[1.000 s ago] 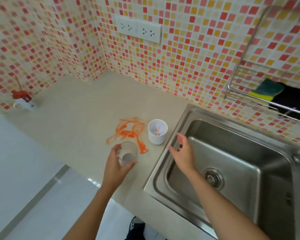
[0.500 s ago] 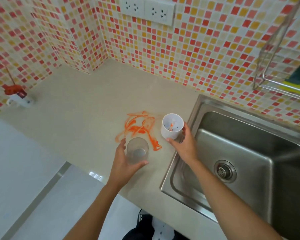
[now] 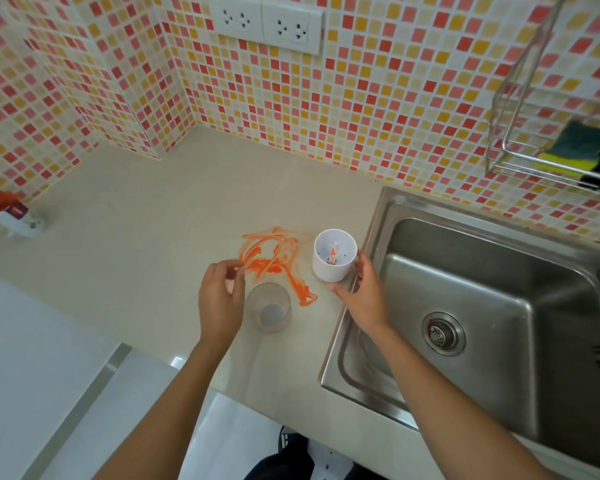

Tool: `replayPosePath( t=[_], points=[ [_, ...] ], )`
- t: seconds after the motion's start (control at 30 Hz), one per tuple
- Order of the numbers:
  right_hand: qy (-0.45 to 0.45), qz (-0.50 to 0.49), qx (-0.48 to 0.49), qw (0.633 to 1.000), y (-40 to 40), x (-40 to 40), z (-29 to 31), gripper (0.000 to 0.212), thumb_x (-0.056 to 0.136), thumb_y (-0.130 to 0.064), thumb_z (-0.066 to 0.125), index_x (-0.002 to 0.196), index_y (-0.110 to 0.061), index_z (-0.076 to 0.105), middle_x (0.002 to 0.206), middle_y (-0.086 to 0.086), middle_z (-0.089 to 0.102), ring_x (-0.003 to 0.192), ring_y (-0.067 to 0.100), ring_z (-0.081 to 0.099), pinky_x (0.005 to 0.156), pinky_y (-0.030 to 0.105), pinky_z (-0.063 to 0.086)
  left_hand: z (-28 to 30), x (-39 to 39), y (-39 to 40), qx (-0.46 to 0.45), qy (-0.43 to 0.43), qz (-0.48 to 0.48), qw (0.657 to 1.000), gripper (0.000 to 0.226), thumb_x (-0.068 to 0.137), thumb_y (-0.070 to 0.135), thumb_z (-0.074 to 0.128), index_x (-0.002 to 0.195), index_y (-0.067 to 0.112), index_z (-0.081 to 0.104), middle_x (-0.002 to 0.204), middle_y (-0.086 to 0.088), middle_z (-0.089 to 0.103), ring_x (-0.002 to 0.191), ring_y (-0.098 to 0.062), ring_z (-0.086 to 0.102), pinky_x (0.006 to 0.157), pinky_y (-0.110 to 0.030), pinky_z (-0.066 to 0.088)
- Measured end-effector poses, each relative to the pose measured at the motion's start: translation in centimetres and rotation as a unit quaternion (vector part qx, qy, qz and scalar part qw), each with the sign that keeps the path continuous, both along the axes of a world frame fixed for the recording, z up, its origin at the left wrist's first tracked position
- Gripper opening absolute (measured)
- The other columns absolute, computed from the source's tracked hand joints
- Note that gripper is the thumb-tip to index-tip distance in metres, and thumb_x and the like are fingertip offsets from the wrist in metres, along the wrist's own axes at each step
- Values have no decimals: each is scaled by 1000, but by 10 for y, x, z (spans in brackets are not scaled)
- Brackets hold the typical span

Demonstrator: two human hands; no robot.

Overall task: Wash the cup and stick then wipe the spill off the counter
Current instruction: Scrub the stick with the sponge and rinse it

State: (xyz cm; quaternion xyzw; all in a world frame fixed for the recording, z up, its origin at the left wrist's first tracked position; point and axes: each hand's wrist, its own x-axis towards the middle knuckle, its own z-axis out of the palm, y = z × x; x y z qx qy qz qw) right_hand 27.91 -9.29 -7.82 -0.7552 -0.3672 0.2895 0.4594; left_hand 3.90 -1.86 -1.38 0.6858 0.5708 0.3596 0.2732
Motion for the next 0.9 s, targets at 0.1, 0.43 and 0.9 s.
replayPosePath(
  t=[0.1, 0.43, 0.9],
  points=[
    [-4, -12, 11, 1000, 4, -1, 6, 93, 68, -29, 85, 145, -31, 33, 141, -9, 50, 129, 10, 46, 107, 40, 42, 12, 30, 17, 48, 25, -85, 995, 17, 93, 13, 59, 109, 16, 65, 104, 1, 60, 94, -14, 57, 82, -23, 45],
    [15, 16, 12, 1000, 25, -6, 29, 93, 70, -38, 85, 145, -36, 30, 145, -7, 47, 129, 11, 45, 97, 20, 36, 37, 131, 56, 131, 263, -389, 873, 31, 95, 17, 55, 125, 18, 64, 119, -8, 62, 104, -32, 50, 87, -43, 45],
    [-5, -3, 2, 1000, 27, -9, 29, 94, 68, -37, 86, 144, -37, 31, 143, -9, 50, 128, 14, 49, 100, 27, 44, 45, 141, 66, 251, 297, -440, 810, 37, 49, -2, 92, 79, 10, 76, 71, -6, 69, 61, -23, 61, 55, -25, 50]
  ],
)
